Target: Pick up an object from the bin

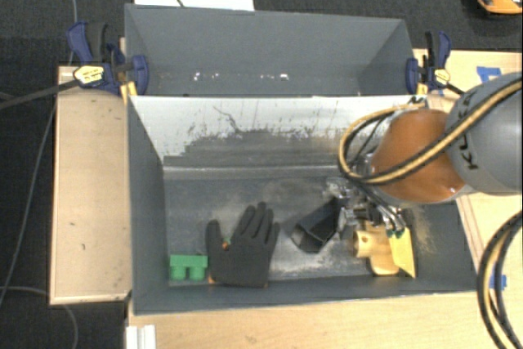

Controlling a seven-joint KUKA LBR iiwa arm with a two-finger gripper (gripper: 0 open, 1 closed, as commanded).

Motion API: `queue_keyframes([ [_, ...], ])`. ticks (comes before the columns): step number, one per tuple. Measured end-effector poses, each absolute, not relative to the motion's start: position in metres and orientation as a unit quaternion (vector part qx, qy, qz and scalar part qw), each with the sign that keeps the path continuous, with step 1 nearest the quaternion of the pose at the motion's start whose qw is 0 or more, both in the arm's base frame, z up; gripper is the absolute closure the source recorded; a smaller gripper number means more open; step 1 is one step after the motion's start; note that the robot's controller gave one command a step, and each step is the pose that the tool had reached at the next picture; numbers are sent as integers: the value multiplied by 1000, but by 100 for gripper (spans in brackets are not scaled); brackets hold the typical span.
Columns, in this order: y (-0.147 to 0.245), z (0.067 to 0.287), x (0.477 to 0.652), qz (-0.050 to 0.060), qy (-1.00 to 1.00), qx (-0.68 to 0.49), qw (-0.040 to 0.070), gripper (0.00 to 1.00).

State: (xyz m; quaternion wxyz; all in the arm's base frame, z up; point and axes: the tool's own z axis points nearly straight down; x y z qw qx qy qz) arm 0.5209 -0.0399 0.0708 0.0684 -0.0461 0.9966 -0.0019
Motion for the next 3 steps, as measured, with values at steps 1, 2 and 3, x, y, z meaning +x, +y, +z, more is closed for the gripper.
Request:
queue_keyframes([
  [1,-40,71,521,-2,997,-46,68,100],
  [2,-40,128,521,-2,997,-41,69,100],
  [3,-39,137,511,-1,997,-45,65,100],
])
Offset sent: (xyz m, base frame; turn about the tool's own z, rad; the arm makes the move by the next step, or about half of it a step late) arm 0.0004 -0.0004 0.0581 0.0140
